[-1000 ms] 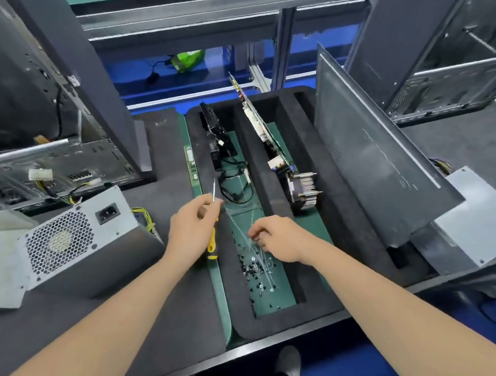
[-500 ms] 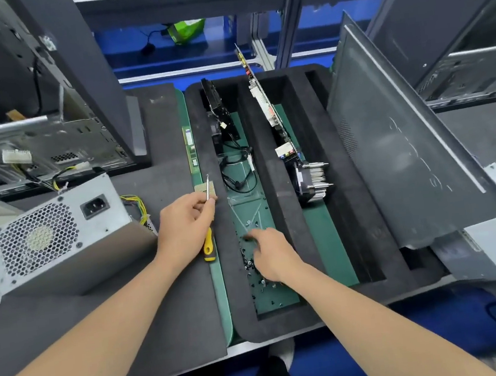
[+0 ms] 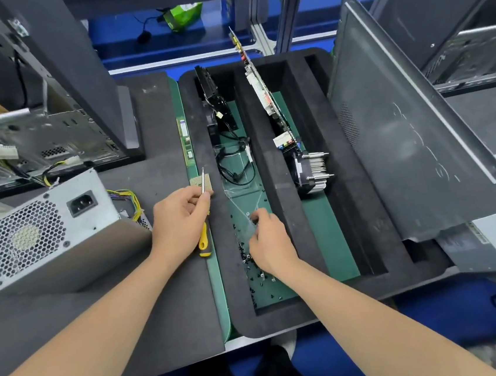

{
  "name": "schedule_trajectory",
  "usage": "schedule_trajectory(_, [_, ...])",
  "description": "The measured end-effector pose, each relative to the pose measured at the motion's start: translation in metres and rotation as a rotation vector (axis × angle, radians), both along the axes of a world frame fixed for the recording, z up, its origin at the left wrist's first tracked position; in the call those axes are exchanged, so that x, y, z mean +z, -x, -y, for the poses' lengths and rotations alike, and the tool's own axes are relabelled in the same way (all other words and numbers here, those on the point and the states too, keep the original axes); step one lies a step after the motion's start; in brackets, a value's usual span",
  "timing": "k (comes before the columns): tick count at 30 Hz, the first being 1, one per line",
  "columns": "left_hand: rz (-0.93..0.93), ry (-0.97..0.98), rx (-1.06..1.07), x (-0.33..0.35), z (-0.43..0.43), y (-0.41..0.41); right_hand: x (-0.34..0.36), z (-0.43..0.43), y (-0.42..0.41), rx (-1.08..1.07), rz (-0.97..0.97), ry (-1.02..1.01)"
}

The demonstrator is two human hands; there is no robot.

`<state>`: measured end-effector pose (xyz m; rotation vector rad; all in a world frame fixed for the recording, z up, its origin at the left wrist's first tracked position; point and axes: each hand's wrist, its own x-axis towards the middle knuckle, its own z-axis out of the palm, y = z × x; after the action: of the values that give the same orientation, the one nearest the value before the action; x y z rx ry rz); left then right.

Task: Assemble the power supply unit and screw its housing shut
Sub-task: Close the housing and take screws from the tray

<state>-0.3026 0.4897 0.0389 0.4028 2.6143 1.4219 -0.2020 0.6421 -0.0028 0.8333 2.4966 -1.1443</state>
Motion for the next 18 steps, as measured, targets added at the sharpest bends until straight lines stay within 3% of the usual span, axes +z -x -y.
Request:
schedule_trajectory(10, [0.002, -0.016, -0.004, 0.0032, 0.0006, -0.0012, 0.0021, -0.0041, 0.0004, 0.069, 0.071, 0.022])
schedule_trajectory(18, [-0.013, 0.001, -0.008, 0.0018, 0.001, -0.0002, 0.0017, -0.0059, -0.0042, 0.252, 0.2, -0.049])
